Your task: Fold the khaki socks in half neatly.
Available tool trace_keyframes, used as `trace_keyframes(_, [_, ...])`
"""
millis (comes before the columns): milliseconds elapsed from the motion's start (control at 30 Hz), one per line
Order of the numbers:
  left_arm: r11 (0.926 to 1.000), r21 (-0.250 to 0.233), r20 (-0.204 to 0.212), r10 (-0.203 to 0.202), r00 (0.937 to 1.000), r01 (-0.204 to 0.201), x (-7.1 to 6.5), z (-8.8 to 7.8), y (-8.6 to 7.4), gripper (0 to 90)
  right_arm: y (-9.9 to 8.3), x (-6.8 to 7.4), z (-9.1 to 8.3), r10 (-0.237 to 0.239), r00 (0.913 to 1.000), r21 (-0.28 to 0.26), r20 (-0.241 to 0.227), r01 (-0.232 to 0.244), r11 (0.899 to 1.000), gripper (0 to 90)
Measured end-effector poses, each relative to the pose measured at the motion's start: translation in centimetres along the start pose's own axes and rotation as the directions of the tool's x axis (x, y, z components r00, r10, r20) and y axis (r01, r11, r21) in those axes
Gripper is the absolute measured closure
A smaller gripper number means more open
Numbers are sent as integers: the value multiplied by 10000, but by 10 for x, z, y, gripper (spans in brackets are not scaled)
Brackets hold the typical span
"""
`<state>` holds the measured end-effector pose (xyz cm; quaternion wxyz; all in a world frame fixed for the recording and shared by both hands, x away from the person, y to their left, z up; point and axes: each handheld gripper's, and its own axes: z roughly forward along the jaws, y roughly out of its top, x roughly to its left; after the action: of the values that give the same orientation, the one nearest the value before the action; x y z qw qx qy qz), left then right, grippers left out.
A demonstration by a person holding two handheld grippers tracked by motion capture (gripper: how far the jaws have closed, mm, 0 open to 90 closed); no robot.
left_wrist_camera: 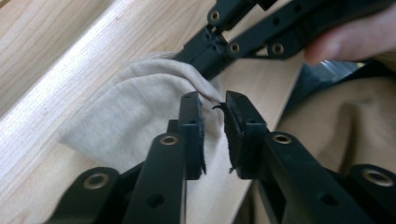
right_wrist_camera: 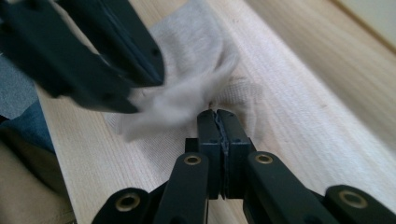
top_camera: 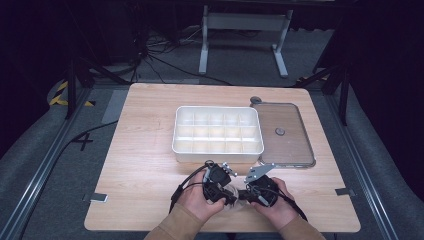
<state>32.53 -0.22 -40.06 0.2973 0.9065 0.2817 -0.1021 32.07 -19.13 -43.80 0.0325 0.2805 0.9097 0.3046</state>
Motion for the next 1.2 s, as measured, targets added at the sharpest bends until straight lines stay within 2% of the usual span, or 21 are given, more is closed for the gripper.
trace_keyframes(200, [9988, -451, -397, -218, 9990, 200, 5, -23, -8, 778, 9, 3, -19, -222, 9988, -399, 429, 239, 9989, 891])
trace_keyframes(300, [9974, -518, -729, -540, 9959, 503, 9, -30, -16, 793, 15, 6, -28, -340, 9985, -693, 422, 368, 9969, 891])
trace_keyframes(433, [9966, -509, -957, -700, 9929, 654, 14, -33, -22, 794, 23, 14, -31, -641, 9976, -1022, 254, 663, 9925, 891])
trace_keyframes(467, [9957, -529, -966, -815, 9920, 766, 14, -33, -24, 796, 24, 16, -29, -719, 9973, -1060, 159, 732, 9917, 891])
trace_keyframes(500, [9967, -456, -1027, -720, 9921, 676, 15, -32, -25, 796, 26, 18, -28, -800, 9968, -1064, 59, 802, 9911, 891])
trace_keyframes(567, [9962, -410, -1090, -806, 9908, 766, 16, -31, -27, 795, 28, 21, -23, -929, 9957, -1027, -48, 919, 9905, 890])
trace_keyframes(700, [9961, -176, -1091, -880, 9901, 866, 15, -27, -28, 805, 29, 24, -14, -1137, 9934, -709, -136, 1125, 9911, 890])
trace_keyframes(867, [9967, 302, -945, -720, 9929, 752, 12, -15, -26, 831, 26, 20, -11, -936, 9956, -499, -96, 930, 9944, 888])
trace_keyframes(933, [9974, 339, -881, -609, 9942, 641, 12, -11, -25, 828, 25, 20, -12, -898, 9959, -507, -69, 893, 9947, 888])
trace_keyframes(1067, [9966, 726, -778, -342, 9964, 399, 10, 2, -21, 831, 20, 17, -12, -744, 9972, -379, -11, 743, 9965, 886])
trace_keyframes(1200, [9945, 984, -761, -298, 9967, 373, 10, 10, -19, 839, 15, 14, -10, -646, 9979, -220, 58, 647, 9977, 885])
